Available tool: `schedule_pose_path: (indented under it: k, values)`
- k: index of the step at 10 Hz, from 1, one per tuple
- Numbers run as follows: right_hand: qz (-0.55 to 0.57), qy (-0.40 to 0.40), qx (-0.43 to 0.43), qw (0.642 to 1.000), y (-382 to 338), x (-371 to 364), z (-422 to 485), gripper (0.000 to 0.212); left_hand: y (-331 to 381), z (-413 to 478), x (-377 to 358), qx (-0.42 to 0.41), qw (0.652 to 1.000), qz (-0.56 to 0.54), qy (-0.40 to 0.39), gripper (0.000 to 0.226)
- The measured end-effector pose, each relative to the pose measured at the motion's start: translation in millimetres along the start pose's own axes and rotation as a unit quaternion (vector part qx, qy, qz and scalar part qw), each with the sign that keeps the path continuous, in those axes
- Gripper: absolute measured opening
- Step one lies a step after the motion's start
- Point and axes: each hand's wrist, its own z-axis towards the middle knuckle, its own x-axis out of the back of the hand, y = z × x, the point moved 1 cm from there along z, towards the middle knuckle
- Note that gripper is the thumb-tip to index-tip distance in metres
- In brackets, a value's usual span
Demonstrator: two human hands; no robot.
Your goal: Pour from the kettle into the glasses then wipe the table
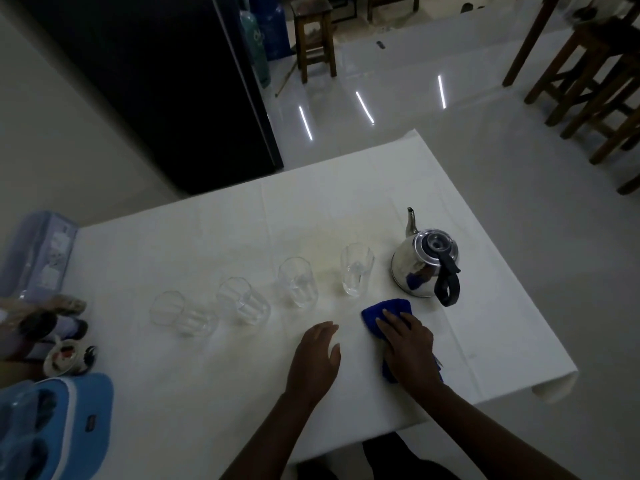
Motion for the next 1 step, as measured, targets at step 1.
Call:
schedule_pose_path:
  k: [1]
  values:
    - [0.048, 0.070, 0.010, 0.996, -11.9, 22.7, 4.3, 0.040, 12.5, 2.8, 7.6, -0.019, 0.999, -0.003, 0.032, 0.037]
